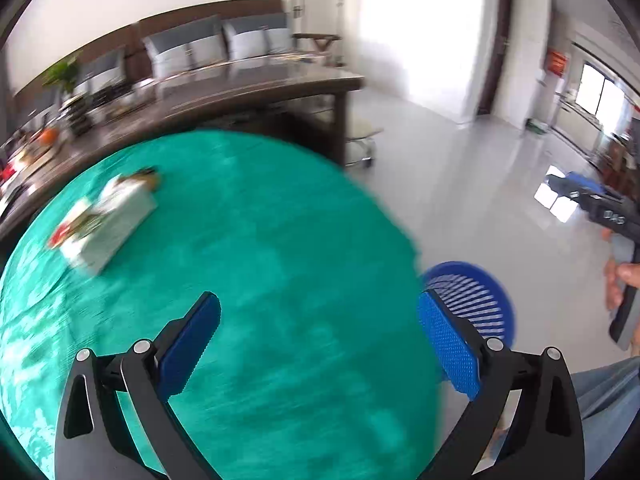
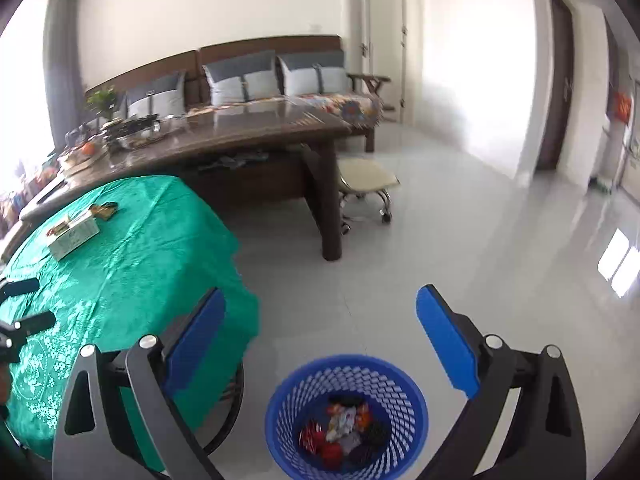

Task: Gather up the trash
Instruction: 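Move both open tools back over the table toward the milk carton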

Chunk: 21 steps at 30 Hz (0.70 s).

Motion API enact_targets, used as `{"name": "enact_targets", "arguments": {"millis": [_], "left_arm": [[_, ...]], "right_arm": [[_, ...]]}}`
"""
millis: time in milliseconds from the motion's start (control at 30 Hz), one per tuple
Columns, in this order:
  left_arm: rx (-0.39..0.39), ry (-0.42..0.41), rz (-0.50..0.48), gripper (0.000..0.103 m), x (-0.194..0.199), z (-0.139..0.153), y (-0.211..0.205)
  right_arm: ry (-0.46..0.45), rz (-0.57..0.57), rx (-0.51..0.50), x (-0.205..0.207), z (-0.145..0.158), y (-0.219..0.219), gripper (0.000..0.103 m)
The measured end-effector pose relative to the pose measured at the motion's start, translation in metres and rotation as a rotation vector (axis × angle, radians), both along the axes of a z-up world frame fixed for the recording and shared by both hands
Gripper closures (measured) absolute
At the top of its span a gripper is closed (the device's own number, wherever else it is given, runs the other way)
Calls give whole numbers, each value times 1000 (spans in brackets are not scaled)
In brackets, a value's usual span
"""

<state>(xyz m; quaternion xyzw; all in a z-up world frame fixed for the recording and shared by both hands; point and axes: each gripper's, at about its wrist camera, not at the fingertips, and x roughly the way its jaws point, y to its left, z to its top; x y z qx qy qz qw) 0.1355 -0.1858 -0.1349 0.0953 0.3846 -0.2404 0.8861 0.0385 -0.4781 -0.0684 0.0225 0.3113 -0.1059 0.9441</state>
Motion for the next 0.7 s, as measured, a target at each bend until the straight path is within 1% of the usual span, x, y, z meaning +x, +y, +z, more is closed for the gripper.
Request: {"name": "enact_targets", "arguments": {"millis": [67, 133, 267, 333, 433, 500, 600, 667, 700], "left_arm": [[20, 12, 67, 5, 10, -4, 44], [40, 24, 125, 5, 19, -9, 87], [79, 38, 194, 5, 36, -19, 153], [89, 46, 220, 5, 48, -25, 178], [97, 61, 242, 5, 64, -33, 206], [108, 69, 244, 5, 75, -37, 217], [158, 70, 248, 5, 89, -43, 234], [137, 82, 231, 4, 95, -43, 240], [135, 85, 238, 4, 97, -43, 245]], "right_arm": [[-11, 45, -41, 11, 0, 30, 9], [-5, 93, -46, 24, -1, 62, 9], [56, 241, 0, 55, -14, 143, 9], [108, 317, 38, 73, -28, 185, 9], [178, 373, 71, 100, -50, 233, 9], [208, 392, 83, 111, -58, 256, 9], [246, 397, 126, 136, -65, 283, 9], [263, 392, 150, 153, -64, 294, 9], [267, 386, 161, 161, -63, 300, 9]]}}
